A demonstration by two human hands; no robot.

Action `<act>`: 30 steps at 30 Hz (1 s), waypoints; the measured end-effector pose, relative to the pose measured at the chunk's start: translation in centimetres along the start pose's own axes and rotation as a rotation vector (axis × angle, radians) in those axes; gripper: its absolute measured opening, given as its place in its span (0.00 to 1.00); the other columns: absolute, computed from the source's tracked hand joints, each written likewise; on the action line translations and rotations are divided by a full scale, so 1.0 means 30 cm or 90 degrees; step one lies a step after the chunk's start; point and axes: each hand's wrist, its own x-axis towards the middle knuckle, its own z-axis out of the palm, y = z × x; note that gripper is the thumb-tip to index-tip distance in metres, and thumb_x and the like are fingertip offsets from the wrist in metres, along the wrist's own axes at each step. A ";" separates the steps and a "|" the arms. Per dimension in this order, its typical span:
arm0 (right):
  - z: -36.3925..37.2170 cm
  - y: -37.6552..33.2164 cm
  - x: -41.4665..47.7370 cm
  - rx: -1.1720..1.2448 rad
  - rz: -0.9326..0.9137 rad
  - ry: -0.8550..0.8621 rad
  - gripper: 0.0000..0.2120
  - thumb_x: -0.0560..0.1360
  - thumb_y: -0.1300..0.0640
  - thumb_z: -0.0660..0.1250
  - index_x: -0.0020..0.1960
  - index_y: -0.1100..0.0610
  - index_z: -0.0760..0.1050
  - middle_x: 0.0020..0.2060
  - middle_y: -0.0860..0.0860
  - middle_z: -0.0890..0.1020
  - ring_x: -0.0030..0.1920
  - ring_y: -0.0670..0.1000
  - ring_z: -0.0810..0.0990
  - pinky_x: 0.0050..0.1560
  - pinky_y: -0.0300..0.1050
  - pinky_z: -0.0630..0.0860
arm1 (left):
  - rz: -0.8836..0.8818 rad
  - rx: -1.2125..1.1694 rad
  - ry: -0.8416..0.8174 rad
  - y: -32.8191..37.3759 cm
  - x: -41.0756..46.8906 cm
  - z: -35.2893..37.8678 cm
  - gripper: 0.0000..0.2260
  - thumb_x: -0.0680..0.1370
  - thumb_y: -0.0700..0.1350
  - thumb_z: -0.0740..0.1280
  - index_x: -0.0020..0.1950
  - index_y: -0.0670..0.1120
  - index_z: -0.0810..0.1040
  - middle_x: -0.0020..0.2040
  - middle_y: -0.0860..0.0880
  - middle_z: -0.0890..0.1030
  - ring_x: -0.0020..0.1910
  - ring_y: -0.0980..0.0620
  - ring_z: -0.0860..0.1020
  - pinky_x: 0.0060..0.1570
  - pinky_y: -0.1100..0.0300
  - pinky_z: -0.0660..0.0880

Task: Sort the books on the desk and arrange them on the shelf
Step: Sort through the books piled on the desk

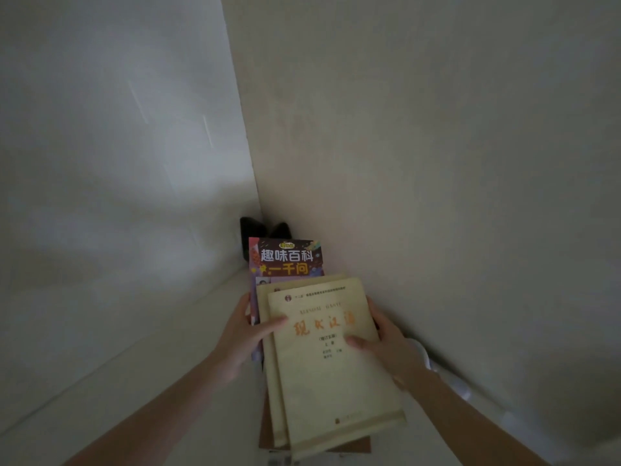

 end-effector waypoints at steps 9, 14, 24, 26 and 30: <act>-0.003 0.069 0.060 0.006 -0.004 -0.009 0.36 0.70 0.66 0.75 0.72 0.46 0.66 0.59 0.50 0.82 0.57 0.50 0.82 0.50 0.45 0.81 | -0.012 -0.007 0.002 -0.074 0.075 -0.006 0.33 0.60 0.43 0.81 0.62 0.50 0.72 0.55 0.49 0.83 0.52 0.47 0.83 0.55 0.45 0.78; 0.007 0.101 0.069 -0.006 0.018 -0.007 0.38 0.69 0.65 0.75 0.73 0.45 0.65 0.58 0.49 0.82 0.56 0.49 0.82 0.50 0.46 0.81 | -0.042 0.015 0.007 -0.108 0.092 -0.013 0.34 0.60 0.44 0.80 0.63 0.50 0.71 0.56 0.49 0.82 0.52 0.47 0.82 0.56 0.43 0.77; 0.064 0.141 0.114 -0.106 0.060 0.004 0.35 0.71 0.69 0.72 0.72 0.51 0.64 0.59 0.50 0.78 0.60 0.51 0.77 0.50 0.38 0.80 | -0.078 0.133 0.043 -0.214 0.133 -0.030 0.17 0.70 0.43 0.75 0.58 0.46 0.77 0.52 0.49 0.83 0.47 0.52 0.83 0.46 0.57 0.79; 0.077 0.146 0.132 -0.216 0.063 0.024 0.36 0.70 0.63 0.74 0.73 0.51 0.63 0.60 0.52 0.75 0.63 0.54 0.72 0.58 0.50 0.77 | -0.105 0.149 0.029 -0.230 0.139 -0.034 0.13 0.71 0.43 0.75 0.54 0.47 0.79 0.50 0.49 0.84 0.46 0.52 0.83 0.50 0.54 0.79; 0.103 0.139 0.139 -0.377 0.049 0.042 0.37 0.68 0.55 0.73 0.73 0.55 0.61 0.62 0.55 0.70 0.66 0.58 0.67 0.65 0.52 0.67 | -0.155 0.237 0.027 -0.260 0.150 -0.066 0.37 0.58 0.66 0.77 0.61 0.48 0.76 0.57 0.47 0.82 0.53 0.49 0.81 0.57 0.49 0.76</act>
